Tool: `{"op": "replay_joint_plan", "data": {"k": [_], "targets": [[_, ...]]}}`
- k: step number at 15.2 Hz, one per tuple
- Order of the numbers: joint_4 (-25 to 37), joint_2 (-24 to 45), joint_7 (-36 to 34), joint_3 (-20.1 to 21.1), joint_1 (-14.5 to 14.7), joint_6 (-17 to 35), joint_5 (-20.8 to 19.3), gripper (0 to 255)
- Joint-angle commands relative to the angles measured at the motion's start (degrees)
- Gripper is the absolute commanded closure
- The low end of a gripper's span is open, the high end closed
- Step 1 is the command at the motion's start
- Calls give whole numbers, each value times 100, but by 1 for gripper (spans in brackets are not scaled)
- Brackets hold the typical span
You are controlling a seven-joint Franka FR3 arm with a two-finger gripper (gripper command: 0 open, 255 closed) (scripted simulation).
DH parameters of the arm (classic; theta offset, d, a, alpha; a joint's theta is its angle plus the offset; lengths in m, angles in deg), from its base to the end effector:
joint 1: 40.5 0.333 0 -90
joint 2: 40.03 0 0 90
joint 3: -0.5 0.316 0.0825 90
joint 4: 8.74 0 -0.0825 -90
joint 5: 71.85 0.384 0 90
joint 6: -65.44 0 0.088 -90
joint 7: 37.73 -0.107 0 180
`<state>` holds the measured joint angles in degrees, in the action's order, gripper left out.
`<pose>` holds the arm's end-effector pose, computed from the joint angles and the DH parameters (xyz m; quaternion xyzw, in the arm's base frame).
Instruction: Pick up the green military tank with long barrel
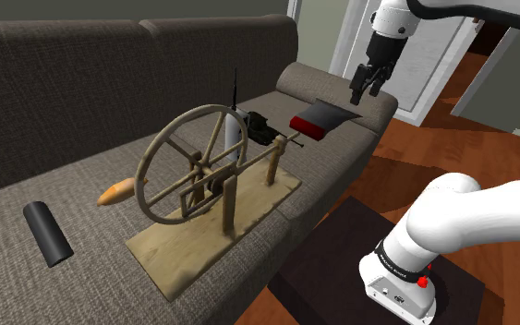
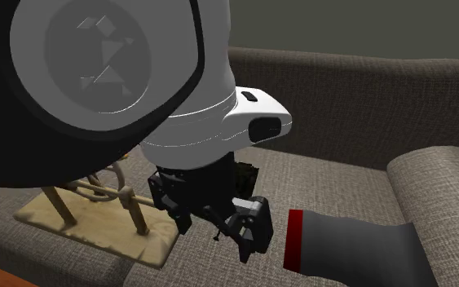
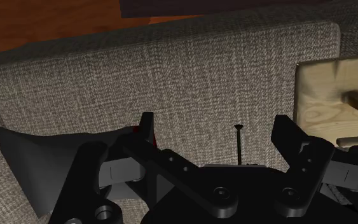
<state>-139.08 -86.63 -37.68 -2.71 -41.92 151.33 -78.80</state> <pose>0.2897 -0.0442 0.6301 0.9983 -0.0370 0.0169 0.0406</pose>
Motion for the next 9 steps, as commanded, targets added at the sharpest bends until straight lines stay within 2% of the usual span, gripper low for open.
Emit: {"op": "replay_joint_plan", "data": {"k": [1, 9], "targets": [[0, 0, 0, 0, 0, 0, 0, 0], [-48, 1255, 134, -134, 249, 1374, 276, 0]]}}
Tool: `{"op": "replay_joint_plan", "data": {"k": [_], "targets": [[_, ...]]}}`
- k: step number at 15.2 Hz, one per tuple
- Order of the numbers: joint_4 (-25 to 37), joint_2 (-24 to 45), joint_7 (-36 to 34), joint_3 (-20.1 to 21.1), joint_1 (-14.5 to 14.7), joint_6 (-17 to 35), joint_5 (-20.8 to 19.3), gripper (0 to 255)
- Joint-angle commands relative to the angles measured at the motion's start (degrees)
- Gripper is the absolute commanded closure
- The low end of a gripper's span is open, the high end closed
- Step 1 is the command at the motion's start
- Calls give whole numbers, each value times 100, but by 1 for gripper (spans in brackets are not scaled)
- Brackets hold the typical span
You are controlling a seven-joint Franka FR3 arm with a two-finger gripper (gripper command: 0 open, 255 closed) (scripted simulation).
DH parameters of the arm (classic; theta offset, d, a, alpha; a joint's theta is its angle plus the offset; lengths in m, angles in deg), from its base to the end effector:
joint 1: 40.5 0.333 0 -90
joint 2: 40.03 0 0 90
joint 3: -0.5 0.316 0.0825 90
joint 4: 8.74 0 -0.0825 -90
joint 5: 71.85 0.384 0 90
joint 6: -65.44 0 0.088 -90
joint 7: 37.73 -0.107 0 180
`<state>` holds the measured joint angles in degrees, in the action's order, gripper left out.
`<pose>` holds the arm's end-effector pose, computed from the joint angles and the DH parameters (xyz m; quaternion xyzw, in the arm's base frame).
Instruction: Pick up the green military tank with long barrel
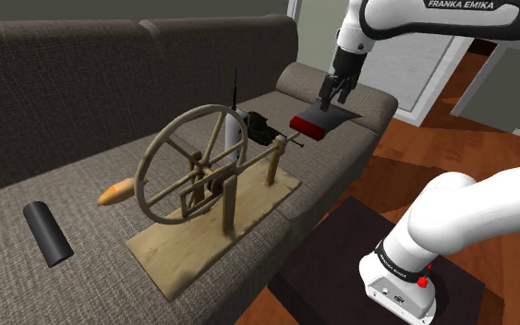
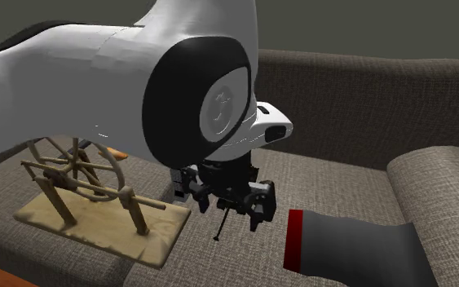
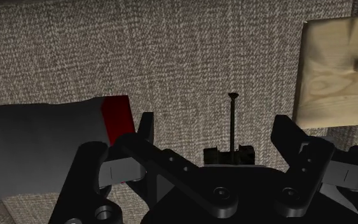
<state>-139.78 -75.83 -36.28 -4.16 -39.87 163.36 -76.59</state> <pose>0.3637 -0.0396 0.5810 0.9995 -0.0106 0.0220 0.0182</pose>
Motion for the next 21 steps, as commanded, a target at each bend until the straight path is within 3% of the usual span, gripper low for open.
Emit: {"op": "replay_joint_plan", "data": {"k": [1, 15, 21], "targets": [[49, 351, 20, -5, 78, 328, 95, 0], [1210, 3067, 594, -81, 492, 1985, 875, 0], [944, 3183, 633, -79, 492, 2365, 904, 0]]}}
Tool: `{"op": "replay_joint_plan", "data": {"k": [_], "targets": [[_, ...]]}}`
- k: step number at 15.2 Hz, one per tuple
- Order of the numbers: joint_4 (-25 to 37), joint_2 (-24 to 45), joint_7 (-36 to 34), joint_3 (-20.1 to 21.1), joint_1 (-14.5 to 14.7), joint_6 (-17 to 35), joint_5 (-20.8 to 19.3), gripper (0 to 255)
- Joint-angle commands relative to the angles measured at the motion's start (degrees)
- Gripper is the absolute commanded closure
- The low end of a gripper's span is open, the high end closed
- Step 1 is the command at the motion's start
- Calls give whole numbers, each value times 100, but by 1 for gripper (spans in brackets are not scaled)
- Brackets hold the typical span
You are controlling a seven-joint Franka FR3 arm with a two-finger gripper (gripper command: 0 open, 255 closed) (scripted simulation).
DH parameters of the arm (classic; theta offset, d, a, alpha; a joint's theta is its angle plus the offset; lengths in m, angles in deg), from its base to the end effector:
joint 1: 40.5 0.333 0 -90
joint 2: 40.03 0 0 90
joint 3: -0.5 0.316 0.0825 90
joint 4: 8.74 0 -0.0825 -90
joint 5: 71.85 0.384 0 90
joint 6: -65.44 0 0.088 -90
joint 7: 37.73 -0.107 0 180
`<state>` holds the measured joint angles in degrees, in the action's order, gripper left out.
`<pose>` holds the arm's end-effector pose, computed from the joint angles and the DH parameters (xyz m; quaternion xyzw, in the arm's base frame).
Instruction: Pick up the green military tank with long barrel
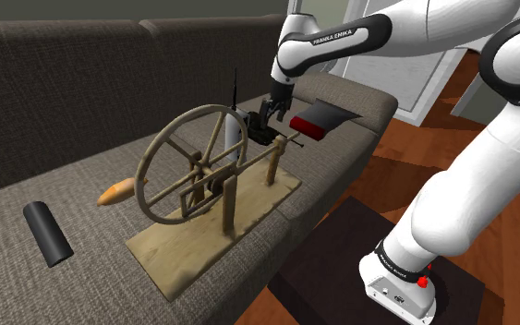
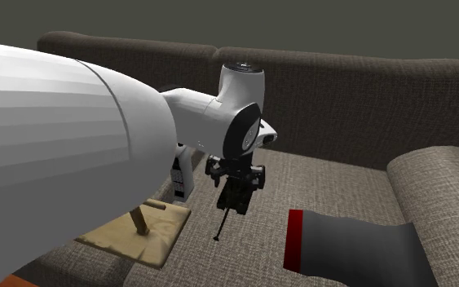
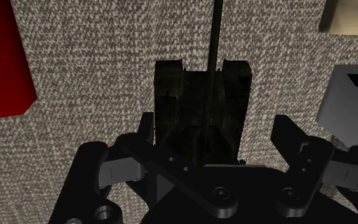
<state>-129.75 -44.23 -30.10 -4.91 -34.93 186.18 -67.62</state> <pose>0.5343 0.0043 0.4539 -0.9975 -0.0501 -0.0363 0.0335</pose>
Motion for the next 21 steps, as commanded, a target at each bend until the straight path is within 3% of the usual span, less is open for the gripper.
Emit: {"op": "replay_joint_plan", "data": {"k": [1, 4, 5, 14, 21], "targets": [[-109, 48, 23, -4, -2, 159, 14, 0], [-186, 91, 36, -4, -1, 278, 24, 0], [-188, 88, 32, -2, 1, 278, 24, 255], [-185, 91, 36, -4, -1, 278, 24, 255], [179, -76, -19, -2, -4, -251, -17, 255]]}}
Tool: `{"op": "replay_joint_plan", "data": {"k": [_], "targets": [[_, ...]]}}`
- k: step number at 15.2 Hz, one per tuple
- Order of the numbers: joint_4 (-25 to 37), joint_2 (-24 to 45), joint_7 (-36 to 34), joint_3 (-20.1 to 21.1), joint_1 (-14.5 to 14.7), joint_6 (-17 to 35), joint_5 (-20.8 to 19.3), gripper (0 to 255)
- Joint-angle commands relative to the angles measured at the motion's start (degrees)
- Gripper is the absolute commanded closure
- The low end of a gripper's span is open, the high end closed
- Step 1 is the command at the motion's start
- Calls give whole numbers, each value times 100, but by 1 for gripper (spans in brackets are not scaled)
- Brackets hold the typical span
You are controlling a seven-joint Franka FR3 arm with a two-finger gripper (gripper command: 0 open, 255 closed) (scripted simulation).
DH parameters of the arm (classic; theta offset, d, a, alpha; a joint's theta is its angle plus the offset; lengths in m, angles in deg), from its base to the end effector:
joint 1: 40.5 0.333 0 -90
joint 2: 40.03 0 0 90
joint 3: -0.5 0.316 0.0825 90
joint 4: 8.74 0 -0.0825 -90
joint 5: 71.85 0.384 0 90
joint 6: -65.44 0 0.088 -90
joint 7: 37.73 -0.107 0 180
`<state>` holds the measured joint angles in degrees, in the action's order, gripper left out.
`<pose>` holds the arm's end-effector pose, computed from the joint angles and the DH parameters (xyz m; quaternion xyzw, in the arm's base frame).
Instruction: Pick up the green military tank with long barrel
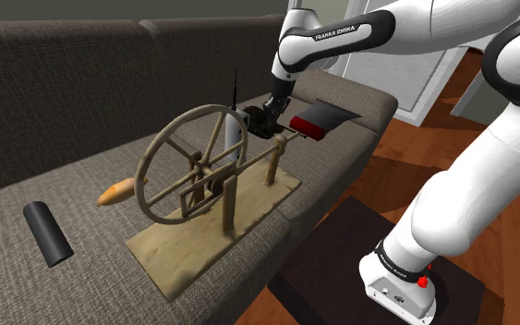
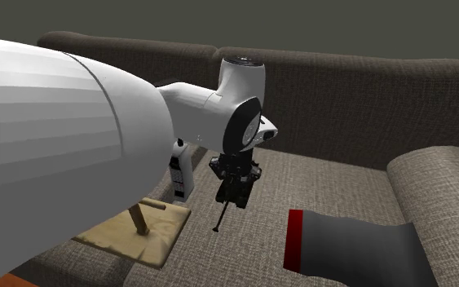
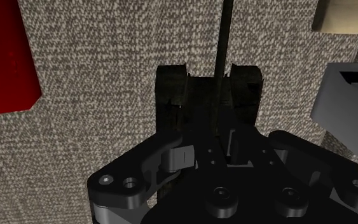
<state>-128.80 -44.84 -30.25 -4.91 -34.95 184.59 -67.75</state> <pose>0.5334 0.0041 0.4648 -0.9975 -0.0501 -0.0360 0.0335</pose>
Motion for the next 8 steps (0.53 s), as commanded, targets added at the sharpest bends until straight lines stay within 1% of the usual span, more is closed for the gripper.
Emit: {"op": "replay_joint_plan", "data": {"k": [1, 8], "targets": [[140, -33, -11, -2, -3, -168, -9, 255], [573, -133, -55, 0, -5, -698, -36, 255]]}}
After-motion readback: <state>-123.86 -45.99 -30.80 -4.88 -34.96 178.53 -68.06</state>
